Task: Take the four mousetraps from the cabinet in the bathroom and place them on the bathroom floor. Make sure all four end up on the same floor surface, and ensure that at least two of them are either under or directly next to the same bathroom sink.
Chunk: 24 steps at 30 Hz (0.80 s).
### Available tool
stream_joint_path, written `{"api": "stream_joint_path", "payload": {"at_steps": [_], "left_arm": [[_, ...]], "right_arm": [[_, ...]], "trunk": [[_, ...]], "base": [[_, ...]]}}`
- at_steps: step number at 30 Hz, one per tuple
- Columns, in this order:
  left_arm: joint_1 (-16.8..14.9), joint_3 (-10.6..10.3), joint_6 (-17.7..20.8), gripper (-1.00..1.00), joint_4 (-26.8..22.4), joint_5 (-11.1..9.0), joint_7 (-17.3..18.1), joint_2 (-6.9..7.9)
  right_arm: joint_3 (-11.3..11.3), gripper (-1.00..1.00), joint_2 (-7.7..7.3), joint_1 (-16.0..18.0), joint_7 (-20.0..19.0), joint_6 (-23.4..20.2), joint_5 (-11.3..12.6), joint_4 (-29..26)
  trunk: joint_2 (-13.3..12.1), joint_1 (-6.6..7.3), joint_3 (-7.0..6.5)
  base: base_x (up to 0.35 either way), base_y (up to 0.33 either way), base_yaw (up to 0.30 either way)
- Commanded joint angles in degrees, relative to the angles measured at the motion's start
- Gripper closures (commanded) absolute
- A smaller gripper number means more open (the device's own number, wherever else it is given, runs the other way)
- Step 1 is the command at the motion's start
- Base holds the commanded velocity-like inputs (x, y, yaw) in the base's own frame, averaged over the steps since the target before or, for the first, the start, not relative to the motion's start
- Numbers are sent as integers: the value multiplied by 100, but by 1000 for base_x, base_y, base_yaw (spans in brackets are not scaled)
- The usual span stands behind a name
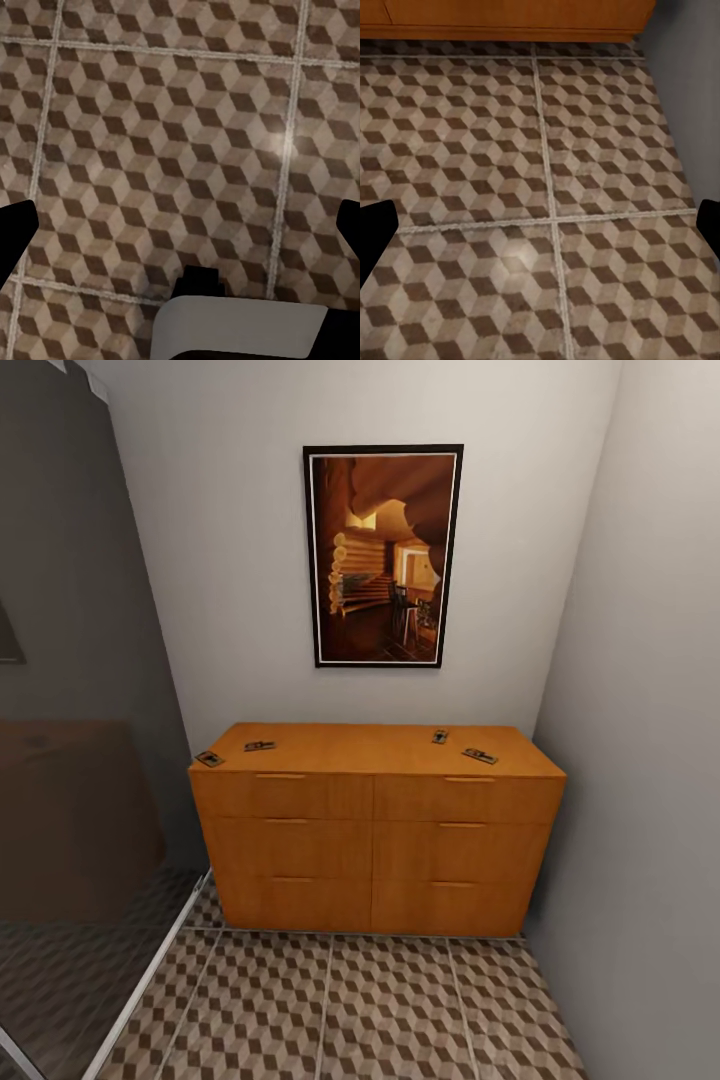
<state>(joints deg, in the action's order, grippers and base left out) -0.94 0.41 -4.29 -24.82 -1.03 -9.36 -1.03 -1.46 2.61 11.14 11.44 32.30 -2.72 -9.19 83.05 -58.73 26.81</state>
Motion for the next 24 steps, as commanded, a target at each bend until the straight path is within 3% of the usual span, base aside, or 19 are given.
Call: {"api": "stream_joint_path", "payload": {"at_steps": [1, 24], "left_arm": [[-3, 3, -20, -100, 3, -11, -13, -2], [-3, 11, -20, -100, -4, -11, -13, -5]], "right_arm": [[-13, -100, 4, 5, 25, 13, -28, 4], [-29, -100, 19, 5, 40, 7, -18, 5]], "trunk": [[3, 0, 6], [3, 0, 6]], "base": [[0, 0, 0], [0, 0, 0]]}}
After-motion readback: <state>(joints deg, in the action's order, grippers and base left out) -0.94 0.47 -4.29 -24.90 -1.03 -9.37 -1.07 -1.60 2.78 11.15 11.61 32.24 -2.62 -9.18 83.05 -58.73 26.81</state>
